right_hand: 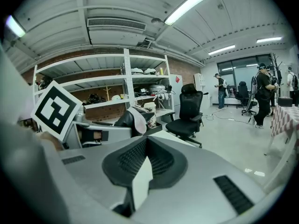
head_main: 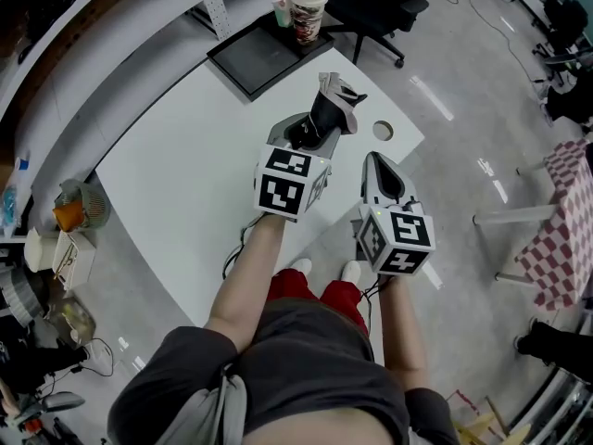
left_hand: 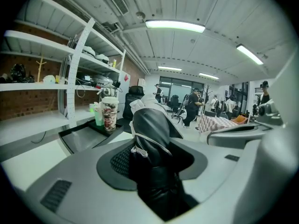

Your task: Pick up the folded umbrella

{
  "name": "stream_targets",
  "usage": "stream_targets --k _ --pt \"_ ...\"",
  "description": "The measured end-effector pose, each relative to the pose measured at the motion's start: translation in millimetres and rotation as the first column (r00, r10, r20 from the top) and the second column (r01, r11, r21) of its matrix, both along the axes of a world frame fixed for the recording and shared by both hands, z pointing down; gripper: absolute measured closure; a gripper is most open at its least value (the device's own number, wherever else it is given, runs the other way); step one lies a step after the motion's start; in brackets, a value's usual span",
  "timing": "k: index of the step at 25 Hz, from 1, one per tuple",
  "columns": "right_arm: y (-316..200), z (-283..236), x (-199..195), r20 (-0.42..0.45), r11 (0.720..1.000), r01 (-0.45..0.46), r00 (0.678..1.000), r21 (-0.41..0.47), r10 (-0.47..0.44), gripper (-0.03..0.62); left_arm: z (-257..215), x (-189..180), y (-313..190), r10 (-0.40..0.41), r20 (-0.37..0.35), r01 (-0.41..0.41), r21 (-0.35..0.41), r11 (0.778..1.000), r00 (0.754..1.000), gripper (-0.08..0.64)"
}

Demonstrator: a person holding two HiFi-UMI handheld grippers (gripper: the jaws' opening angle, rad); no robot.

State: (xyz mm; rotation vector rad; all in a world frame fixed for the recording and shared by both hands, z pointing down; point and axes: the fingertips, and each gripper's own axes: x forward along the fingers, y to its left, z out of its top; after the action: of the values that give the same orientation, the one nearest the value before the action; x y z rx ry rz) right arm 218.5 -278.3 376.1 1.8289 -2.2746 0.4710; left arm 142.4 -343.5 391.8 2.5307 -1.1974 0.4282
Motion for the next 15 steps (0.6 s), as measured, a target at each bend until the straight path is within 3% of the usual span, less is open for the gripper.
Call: stream_targets --k 8,15 --pt "3.6 -21.1 -5.0 0.008 0.994 0.097 0.995 0.05 -0.097 0.574 -38.6 -7.6 28.6 -0.035 -0.036 0.038 0.086 0.996 0.999 0.359" --pt "12.5 -30.9 0.5 0.019 0.98 0.182 0.983 0.076 -0.184 0.574 -58.0 -18.6 55.9 -0.127 -0.044 0.132 0.133 0.982 0.991 0.359"
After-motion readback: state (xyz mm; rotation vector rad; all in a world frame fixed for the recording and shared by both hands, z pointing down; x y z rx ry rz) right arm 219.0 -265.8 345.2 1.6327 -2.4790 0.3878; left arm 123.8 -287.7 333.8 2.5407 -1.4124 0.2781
